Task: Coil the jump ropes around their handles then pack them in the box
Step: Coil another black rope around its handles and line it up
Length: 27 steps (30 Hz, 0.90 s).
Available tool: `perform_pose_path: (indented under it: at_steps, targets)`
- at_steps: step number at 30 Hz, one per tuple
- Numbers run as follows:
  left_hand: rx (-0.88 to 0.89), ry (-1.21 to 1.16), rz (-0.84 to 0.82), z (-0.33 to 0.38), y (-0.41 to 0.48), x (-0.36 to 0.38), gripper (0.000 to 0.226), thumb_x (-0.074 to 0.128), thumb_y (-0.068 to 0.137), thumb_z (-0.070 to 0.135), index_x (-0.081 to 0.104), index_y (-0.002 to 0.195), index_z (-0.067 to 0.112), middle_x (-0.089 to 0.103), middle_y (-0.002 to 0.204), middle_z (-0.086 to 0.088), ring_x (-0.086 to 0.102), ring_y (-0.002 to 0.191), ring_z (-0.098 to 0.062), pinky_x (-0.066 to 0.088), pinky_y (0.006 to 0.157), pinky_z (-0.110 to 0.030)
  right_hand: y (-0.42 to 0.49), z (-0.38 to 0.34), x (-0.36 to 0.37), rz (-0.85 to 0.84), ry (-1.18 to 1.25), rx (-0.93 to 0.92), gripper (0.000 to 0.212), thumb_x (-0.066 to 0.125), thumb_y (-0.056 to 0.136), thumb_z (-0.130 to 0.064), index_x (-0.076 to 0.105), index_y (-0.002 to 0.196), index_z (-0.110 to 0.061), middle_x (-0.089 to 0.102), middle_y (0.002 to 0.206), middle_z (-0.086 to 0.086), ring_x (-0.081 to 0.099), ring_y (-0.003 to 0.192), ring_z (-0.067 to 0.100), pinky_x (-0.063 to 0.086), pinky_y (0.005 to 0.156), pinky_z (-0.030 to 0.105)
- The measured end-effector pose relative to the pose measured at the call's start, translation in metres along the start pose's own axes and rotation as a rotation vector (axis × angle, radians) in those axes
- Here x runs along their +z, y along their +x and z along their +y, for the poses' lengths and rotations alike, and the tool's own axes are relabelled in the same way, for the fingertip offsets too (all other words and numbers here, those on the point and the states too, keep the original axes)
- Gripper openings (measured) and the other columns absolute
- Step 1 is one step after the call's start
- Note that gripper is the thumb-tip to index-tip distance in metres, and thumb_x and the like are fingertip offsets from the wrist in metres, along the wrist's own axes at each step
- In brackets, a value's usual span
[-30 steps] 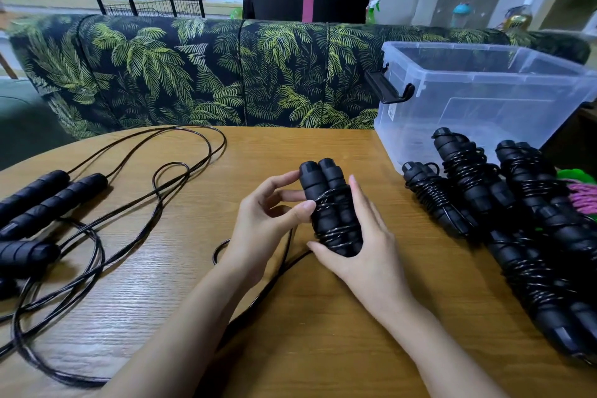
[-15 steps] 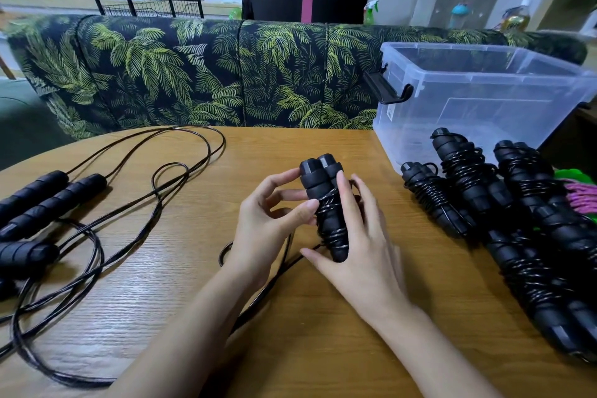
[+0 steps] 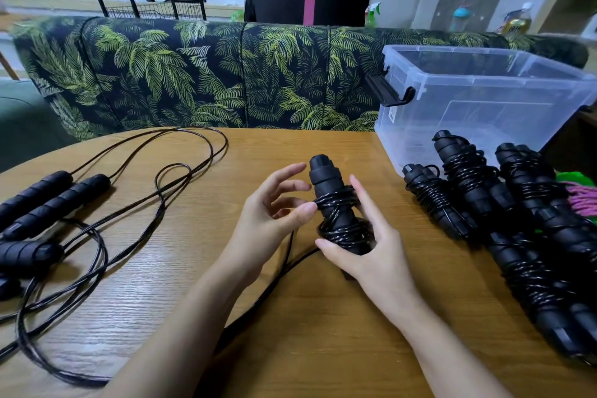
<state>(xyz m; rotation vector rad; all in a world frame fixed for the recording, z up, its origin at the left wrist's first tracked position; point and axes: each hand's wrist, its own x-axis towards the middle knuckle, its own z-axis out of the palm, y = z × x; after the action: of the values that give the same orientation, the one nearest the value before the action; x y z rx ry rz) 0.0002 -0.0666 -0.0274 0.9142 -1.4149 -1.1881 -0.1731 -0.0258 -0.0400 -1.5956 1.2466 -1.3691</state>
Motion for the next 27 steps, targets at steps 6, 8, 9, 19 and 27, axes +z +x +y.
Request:
perform_pose_path:
  at_steps: [6,8,9,19,27]
  targets:
    - [-0.116,-0.095,-0.112,0.002,0.001,-0.001,0.077,0.069,0.083,0.018,0.032,0.150,0.023,0.069,0.123,-0.005,0.062,0.119,-0.015,0.049,0.094,-0.021,0.000,0.001,-0.001,-0.092,0.065,0.008,0.090,0.085,0.067,-0.031,0.039,0.142,-0.053,0.060,0.131,-0.020,0.059,0.115,0.003,0.045,0.104,0.031]
    - [-0.124,-0.109,-0.105,0.003,0.001,-0.001,0.078,0.068,0.081,0.017,0.032,0.151,0.021,0.071,0.119,-0.005,0.063,0.117,-0.014,0.049,0.093,-0.019,0.000,0.000,-0.001,-0.097,0.073,-0.004,0.087,0.082,0.065,-0.040,0.041,0.142,-0.049,0.044,0.143,-0.026,0.049,0.130,0.004,0.039,0.112,0.039]
    - [-0.124,-0.109,-0.097,0.003,0.001,-0.001,0.077,0.069,0.082,0.017,0.033,0.150,0.021,0.071,0.119,-0.005,0.063,0.117,-0.015,0.049,0.094,-0.020,0.000,0.000,-0.001,-0.099,0.077,-0.009,0.086,0.081,0.066,-0.041,0.041,0.143,-0.047,0.040,0.144,-0.028,0.046,0.133,0.005,0.038,0.114,0.041]
    - [-0.072,-0.100,0.050,0.008,-0.004,0.014,0.058,0.076,0.071,0.024,0.058,0.126,0.028,0.071,0.111,-0.003,0.069,0.099,-0.008,0.052,0.078,-0.017,0.001,0.007,0.013,-0.018,-0.220,-0.175,0.103,0.088,0.069,-0.010,0.028,0.151,-0.029,0.030,0.154,-0.014,0.027,0.141,-0.007,0.024,0.110,0.009]
    - [-0.119,-0.118,0.033,0.011,-0.002,0.007,0.061,0.074,0.076,0.025,0.053,0.133,0.022,0.074,0.110,-0.006,0.068,0.105,-0.013,0.051,0.082,-0.018,0.000,0.003,0.006,-0.043,-0.010,-0.090,0.089,0.085,0.074,-0.014,0.039,0.144,-0.045,0.057,0.135,-0.020,0.055,0.124,0.005,0.045,0.107,0.036]
